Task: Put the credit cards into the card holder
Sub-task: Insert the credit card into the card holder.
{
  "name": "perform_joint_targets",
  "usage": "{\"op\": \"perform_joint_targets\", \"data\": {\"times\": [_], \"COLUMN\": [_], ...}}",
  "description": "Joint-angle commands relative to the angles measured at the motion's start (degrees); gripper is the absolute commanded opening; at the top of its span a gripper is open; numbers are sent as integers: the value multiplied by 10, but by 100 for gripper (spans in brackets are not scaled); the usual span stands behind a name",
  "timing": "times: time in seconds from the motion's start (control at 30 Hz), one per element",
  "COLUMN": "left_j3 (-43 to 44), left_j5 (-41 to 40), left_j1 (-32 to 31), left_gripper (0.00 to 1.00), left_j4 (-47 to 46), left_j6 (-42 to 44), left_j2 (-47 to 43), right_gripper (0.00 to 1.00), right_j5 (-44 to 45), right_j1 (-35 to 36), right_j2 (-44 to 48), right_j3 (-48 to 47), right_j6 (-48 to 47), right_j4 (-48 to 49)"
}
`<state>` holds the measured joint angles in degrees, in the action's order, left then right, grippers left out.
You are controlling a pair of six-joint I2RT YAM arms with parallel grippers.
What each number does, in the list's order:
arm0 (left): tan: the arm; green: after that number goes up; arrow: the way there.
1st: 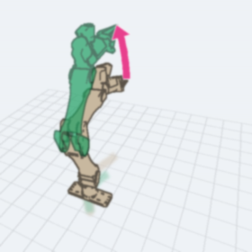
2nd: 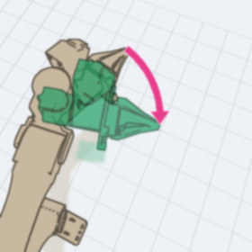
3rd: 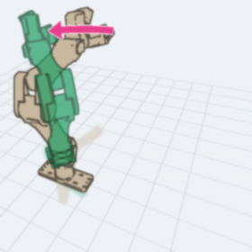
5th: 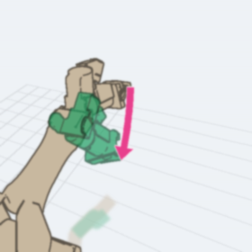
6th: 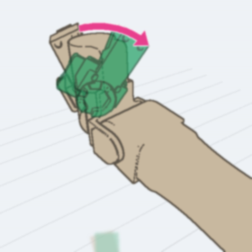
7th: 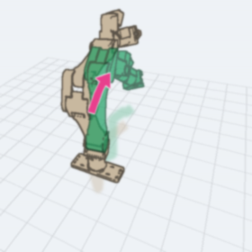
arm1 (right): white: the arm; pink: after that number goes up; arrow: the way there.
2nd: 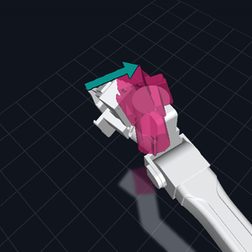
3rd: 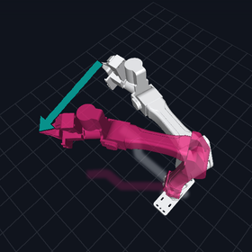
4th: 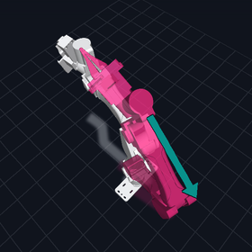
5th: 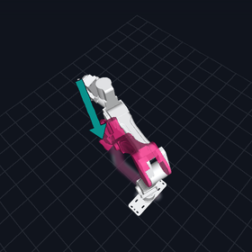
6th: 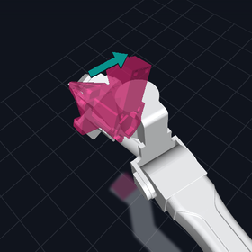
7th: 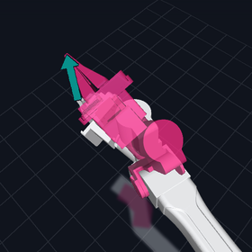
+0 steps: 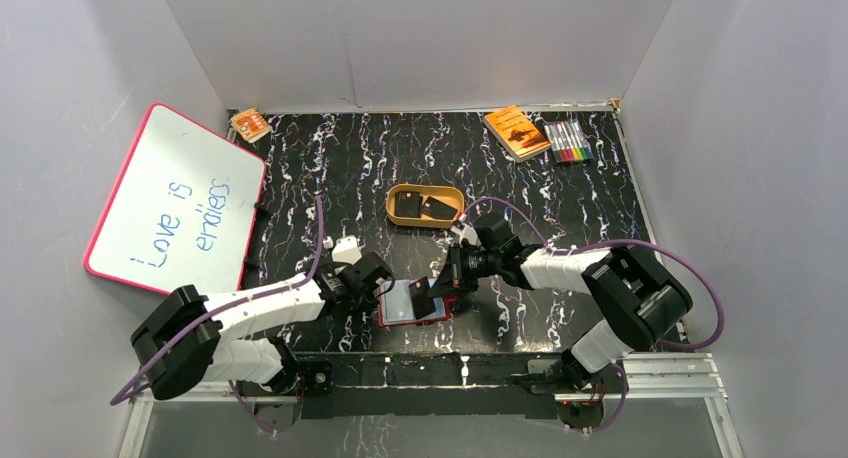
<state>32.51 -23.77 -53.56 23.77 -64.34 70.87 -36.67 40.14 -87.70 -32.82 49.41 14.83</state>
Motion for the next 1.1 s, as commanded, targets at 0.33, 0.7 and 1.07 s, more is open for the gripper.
{"op": "perform_joint_targets", "data": {"times": [0.33, 0.7, 1.07], "left_j3": [-21, -29, -34], "left_j5": [26, 34, 36], "left_j1": [3, 3, 3], "left_gripper": [21, 20, 19], "left_j4": [6, -2, -5], "left_j6": [-7, -9, -10], "left_j2": [16, 17, 19], "right_gripper": [0, 0, 0], "right_j5": [-15, 11, 27], "right_j1": [-1, -1, 2], "right_j2": [-31, -40, -43], "right_j3": [4, 8, 14], "right_j6": [4, -14, -49], "right_j4": [48, 67, 64]}}
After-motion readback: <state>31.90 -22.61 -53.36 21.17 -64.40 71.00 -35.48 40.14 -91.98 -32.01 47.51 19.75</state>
